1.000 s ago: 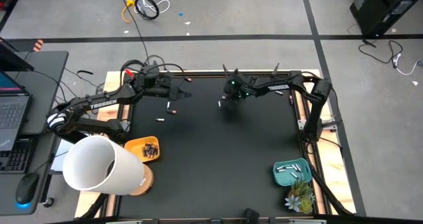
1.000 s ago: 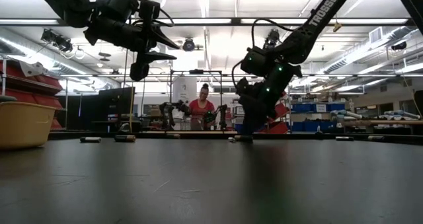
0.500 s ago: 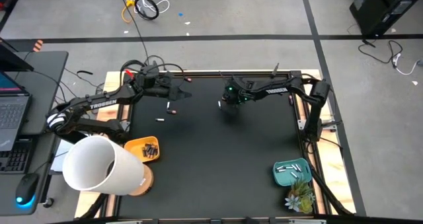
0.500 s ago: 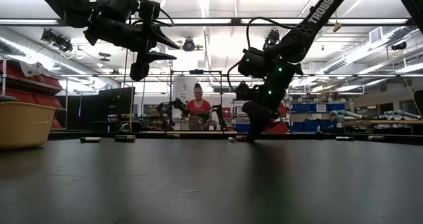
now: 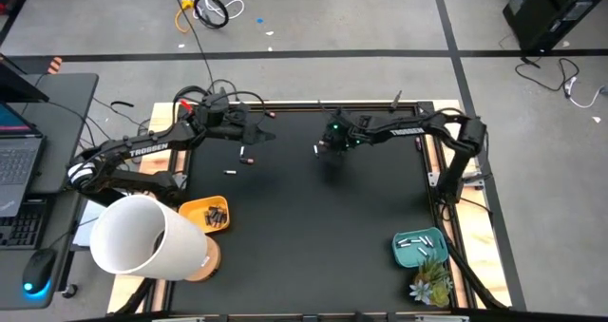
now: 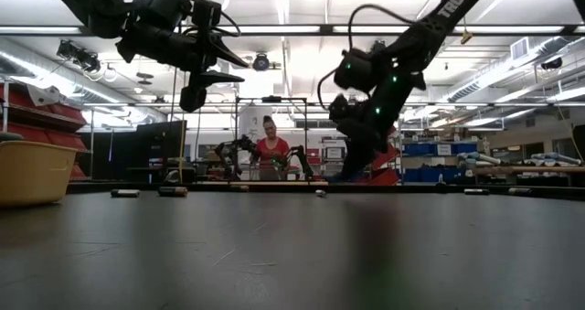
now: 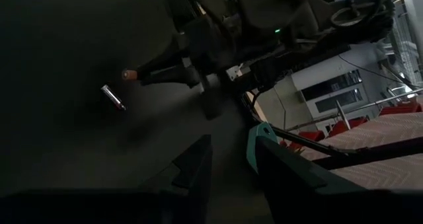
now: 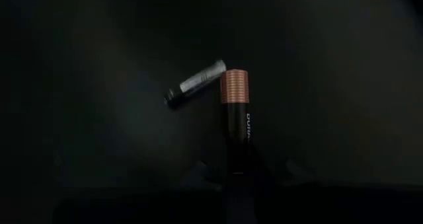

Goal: Sort batteries
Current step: Put the black battery into the yellow bin

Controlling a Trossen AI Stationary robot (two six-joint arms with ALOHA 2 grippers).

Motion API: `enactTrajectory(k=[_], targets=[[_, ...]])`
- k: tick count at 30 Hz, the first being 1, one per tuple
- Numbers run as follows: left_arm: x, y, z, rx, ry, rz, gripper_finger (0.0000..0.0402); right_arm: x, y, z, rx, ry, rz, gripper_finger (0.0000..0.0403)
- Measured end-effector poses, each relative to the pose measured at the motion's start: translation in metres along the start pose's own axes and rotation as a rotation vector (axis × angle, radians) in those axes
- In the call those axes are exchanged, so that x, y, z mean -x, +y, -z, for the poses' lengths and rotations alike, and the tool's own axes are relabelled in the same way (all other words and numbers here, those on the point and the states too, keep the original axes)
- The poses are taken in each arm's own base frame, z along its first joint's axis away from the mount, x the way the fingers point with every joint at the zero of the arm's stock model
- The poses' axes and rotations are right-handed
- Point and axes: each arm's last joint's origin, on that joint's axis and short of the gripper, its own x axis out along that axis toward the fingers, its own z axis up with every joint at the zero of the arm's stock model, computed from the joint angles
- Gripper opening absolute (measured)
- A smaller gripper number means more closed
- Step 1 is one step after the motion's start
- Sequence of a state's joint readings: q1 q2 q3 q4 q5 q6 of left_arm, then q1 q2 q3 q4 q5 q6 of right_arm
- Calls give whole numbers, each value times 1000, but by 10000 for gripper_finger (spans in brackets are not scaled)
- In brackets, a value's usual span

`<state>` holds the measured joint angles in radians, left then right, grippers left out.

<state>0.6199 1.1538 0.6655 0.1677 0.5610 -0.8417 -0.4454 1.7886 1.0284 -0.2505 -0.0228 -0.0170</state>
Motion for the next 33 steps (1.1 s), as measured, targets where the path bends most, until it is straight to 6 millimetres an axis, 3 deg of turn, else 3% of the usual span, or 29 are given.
enactTrajectory(k=[5, 11, 17, 21, 27, 33], targets=[[0, 0, 0, 1, 1, 0, 131, 14, 6, -6, 17, -48, 3, 25], [0, 0, 0, 1, 2, 0, 131, 49, 21, -19, 29, -160, -40, 25], [0, 1, 1, 52, 6, -6, 131, 91, 47, -53, 84, -288, -94, 25], [-1, 0, 0, 109, -25, -19, 139, 108, 56, -77, 81, -367, -117, 25], [-2, -4, 0, 196, -38, 4, 171, 103, 64, -102, 117, -395, -129, 25], [-7, -12, 3, 220, -66, 26, 194, 92, 66, -110, 140, -392, -174, 25]])
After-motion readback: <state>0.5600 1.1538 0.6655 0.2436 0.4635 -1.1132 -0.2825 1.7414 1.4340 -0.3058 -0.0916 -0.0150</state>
